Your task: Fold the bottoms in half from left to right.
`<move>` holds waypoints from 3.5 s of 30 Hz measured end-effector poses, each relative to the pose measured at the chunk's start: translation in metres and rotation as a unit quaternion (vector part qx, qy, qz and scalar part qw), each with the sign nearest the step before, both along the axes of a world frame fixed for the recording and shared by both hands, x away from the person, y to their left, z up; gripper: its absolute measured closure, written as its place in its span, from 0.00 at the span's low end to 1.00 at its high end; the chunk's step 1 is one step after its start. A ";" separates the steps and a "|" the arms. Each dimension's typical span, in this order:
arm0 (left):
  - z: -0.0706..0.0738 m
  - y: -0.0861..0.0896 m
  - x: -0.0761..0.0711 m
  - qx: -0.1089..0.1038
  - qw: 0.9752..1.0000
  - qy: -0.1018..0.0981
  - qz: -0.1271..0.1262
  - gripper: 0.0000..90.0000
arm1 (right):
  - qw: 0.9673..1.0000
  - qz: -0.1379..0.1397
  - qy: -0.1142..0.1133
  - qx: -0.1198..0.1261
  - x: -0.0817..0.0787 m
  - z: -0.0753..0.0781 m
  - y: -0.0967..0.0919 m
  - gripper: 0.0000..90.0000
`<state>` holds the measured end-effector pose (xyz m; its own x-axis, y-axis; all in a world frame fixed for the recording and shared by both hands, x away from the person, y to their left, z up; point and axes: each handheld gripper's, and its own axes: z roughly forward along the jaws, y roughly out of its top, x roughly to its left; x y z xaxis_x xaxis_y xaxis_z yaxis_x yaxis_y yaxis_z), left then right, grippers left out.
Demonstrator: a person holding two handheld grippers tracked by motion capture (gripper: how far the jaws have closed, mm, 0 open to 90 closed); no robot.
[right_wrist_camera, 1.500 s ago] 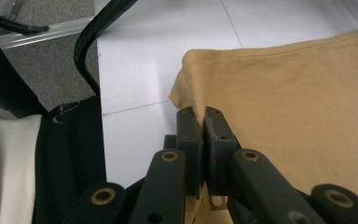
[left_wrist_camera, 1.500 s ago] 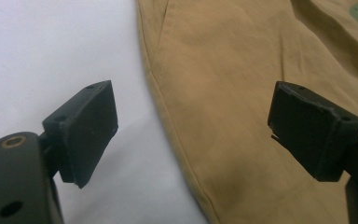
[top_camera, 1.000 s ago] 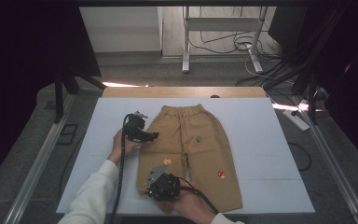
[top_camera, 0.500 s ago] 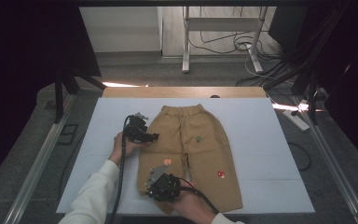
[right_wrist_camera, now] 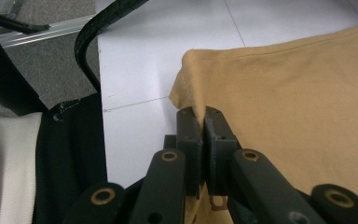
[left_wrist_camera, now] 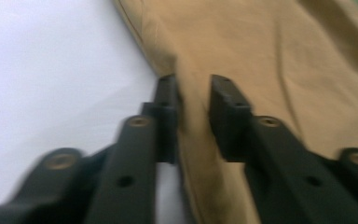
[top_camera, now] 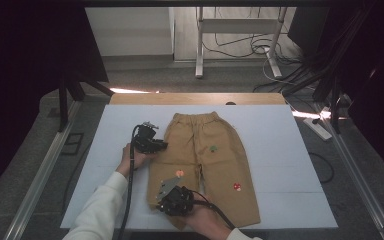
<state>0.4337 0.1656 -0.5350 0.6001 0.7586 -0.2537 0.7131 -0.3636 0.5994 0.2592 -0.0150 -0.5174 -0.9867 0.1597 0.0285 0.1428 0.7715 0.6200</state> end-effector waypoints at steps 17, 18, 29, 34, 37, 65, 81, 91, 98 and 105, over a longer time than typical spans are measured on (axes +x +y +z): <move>0.014 0.007 -0.004 -0.027 0.999 -0.020 -0.012 0.94 | 1.000 0.003 0.007 0.006 0.002 0.009 -0.007 0.96; 0.015 0.008 -0.004 -0.028 0.999 -0.020 -0.012 0.94 | 1.000 0.003 0.008 0.007 0.002 0.009 -0.007 0.96; 0.031 0.015 -0.007 -0.048 0.998 -0.033 -0.012 0.94 | 1.000 0.004 -0.003 0.022 -0.003 0.022 -0.009 0.96; 0.031 0.018 -0.009 -0.050 0.998 -0.026 -0.005 0.94 | 1.000 0.005 -0.005 0.025 -0.004 0.025 -0.010 0.96; 0.029 0.021 -0.010 -0.051 0.998 -0.022 -0.003 0.94 | 1.000 0.005 0.001 0.024 -0.004 0.023 -0.009 0.96; 0.056 0.067 -0.023 -0.090 0.994 -0.044 0.038 0.94 | 0.998 0.014 -0.013 0.068 -0.006 0.040 0.007 0.96; 0.048 0.052 -0.019 -0.073 0.995 -0.048 0.052 0.94 | 0.998 -0.029 -0.007 0.057 0.008 0.034 -0.027 0.96; 0.048 0.043 -0.020 -0.074 0.994 -0.058 0.048 0.94 | 0.997 -0.040 -0.006 0.062 0.007 0.036 -0.040 0.96; 0.047 0.037 -0.020 -0.074 0.994 -0.063 0.043 0.94 | 0.997 -0.053 -0.003 0.060 0.008 0.035 -0.052 0.96; 0.047 0.029 -0.021 -0.074 0.994 -0.068 0.036 0.94 | 0.996 -0.066 0.002 0.065 0.009 0.035 -0.066 0.96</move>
<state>0.4126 0.1944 -0.4879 0.5827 0.7610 -0.2852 0.6422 -0.2162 0.7354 0.2683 -0.0805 -0.4820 -0.9572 0.2828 0.0609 0.2400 0.6587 0.7131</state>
